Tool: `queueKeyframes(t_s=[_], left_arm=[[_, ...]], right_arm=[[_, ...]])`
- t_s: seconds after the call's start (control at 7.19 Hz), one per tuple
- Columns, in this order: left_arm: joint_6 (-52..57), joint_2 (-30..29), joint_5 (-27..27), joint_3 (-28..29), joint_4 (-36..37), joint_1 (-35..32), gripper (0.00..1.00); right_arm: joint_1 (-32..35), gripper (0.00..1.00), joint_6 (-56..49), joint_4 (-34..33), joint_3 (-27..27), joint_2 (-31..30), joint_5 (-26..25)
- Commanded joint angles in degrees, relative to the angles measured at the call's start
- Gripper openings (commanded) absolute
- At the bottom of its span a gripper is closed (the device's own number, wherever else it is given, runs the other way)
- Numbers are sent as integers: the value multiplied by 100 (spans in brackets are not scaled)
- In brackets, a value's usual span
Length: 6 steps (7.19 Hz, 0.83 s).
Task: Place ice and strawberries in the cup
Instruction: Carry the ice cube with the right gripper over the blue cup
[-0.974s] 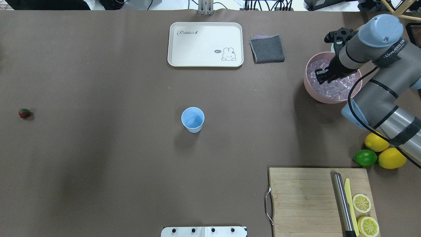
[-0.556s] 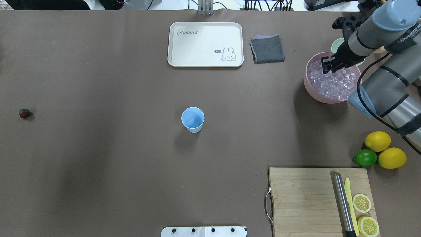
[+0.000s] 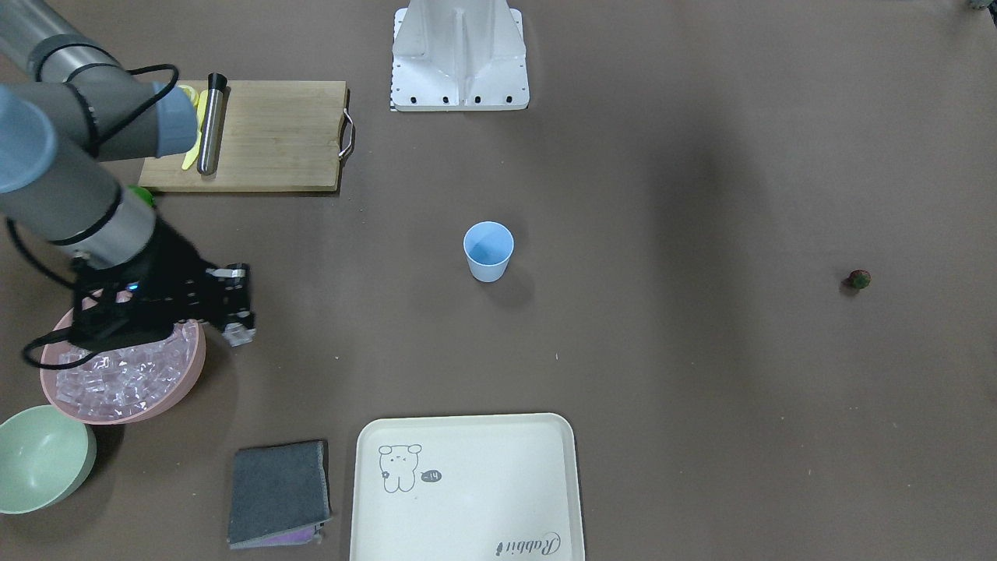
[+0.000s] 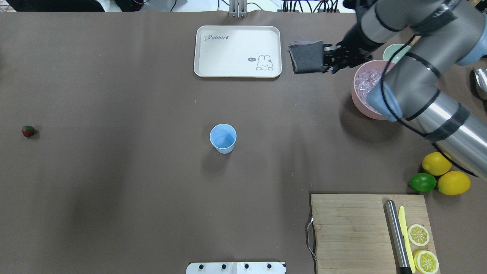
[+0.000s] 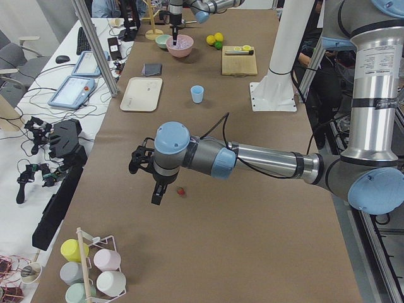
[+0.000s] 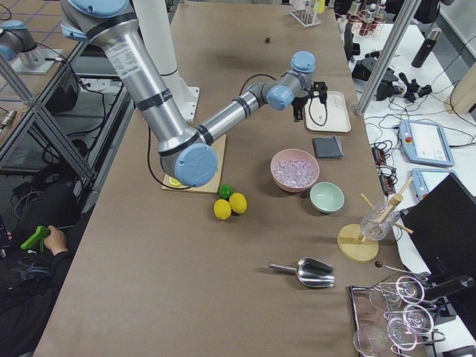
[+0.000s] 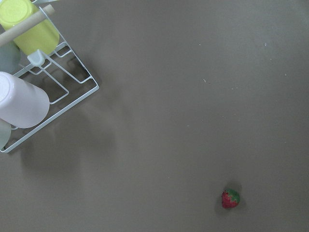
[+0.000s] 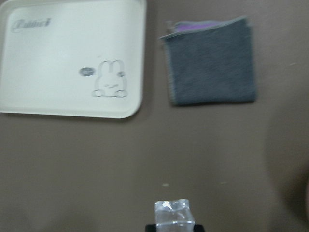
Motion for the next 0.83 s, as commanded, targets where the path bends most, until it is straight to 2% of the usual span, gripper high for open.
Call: queueKeyframes(t_s=[0.0, 0.14, 0.28, 0.7], left_arm=[[0, -3, 10, 6, 0, 58, 98], [0, 6, 1, 6, 0, 58, 98], [0, 6, 1, -2, 0, 58, 98], [0, 6, 1, 6, 0, 58, 98]], right_arm=[[-1143, 0, 1372, -42, -20, 774, -924], [-1557, 0, 1740, -60, -12, 924, -1183], [-1970, 0, 1927, -78, -47, 1012, -1655], [-2316, 0, 2051, -113, -231, 1145, -1914]])
